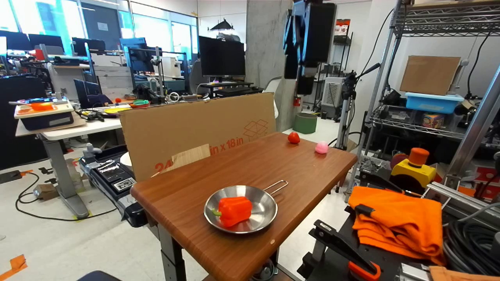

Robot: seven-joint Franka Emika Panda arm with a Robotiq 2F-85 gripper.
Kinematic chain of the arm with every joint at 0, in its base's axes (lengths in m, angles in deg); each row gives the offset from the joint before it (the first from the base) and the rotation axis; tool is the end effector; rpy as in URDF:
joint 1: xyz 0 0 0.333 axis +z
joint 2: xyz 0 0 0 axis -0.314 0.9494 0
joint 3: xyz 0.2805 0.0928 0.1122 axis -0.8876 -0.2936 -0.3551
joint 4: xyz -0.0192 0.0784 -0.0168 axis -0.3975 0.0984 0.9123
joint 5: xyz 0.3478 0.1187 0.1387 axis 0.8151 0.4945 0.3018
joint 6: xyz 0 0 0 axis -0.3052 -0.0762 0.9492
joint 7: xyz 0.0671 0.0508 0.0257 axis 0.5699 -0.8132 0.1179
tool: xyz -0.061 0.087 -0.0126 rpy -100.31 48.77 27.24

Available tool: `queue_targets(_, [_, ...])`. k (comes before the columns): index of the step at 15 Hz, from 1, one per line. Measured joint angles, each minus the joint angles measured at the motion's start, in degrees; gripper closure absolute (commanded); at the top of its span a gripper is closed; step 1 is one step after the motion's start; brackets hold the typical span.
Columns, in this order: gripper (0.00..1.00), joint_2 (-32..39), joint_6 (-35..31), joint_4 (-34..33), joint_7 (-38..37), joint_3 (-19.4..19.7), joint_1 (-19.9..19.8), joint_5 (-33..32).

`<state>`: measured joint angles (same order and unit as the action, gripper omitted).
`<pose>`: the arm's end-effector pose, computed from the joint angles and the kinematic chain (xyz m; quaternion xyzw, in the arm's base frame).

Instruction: Remove the pepper from the pan and put it on the table

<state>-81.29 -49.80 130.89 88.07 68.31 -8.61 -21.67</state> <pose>0.4272 0.1418 0.3633 0.9128 0.3997 0.0193 0.0818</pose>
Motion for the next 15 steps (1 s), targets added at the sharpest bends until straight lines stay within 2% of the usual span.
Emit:
queue_targets(4, [0.00,-0.04,-2.75,2.24,5.91,0.72,0.05,0.19])
queue_targets(15, [0.00,1.73,0.66,2.55,1.13,1.55,-0.57,-1.25])
